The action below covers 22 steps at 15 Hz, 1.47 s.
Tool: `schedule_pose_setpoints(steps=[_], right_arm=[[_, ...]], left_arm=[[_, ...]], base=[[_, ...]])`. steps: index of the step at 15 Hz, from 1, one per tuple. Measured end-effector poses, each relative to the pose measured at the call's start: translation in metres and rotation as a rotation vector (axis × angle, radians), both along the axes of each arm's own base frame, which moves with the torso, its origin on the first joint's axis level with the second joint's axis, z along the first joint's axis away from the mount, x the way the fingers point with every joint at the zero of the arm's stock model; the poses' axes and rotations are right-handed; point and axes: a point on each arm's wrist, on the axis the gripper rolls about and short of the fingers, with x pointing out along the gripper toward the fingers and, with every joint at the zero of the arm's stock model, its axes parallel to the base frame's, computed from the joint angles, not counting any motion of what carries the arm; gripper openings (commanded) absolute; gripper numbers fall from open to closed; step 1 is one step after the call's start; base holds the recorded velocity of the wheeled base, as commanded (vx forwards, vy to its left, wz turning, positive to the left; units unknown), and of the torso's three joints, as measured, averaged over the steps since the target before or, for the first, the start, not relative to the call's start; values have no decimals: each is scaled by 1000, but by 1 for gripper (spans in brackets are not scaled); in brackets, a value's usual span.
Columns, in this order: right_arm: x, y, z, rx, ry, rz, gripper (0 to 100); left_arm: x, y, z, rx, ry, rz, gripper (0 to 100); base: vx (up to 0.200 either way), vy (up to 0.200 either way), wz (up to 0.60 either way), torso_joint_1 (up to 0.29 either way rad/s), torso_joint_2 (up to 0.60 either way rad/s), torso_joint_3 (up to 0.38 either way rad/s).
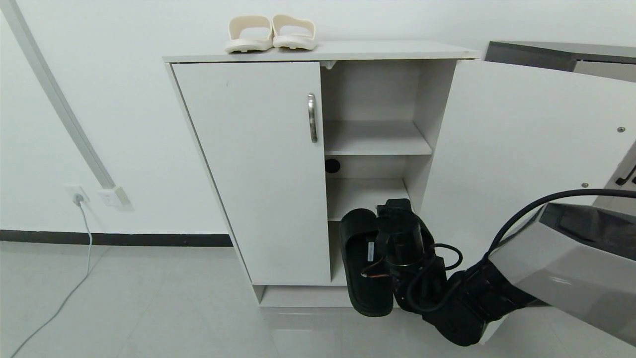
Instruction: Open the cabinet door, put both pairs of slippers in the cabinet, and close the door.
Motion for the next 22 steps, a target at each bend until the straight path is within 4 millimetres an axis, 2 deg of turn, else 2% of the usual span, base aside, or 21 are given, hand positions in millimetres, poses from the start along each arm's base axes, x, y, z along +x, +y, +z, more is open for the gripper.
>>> schedule_pose_setpoints(steps=[14,17,20,22], right_arm=[[5,5,-14,-7,17,35,0],[4,7,-6,-1,-55,31,0],[2,5,6,-5,-201,40,0],[2,3,4,-32,-252,26,0]], left_arm=[[0,0,0,0,0,3,0],[0,0,0,0,0,3,0],[0,0,0,0,-1,3,0],[0,0,0,0,-1,3,0]], base=[[0,0,0,3,1,-177],[0,0,0,0,0,0],[0,0,0,0,0,0],[0,0,0,0,0,0]])
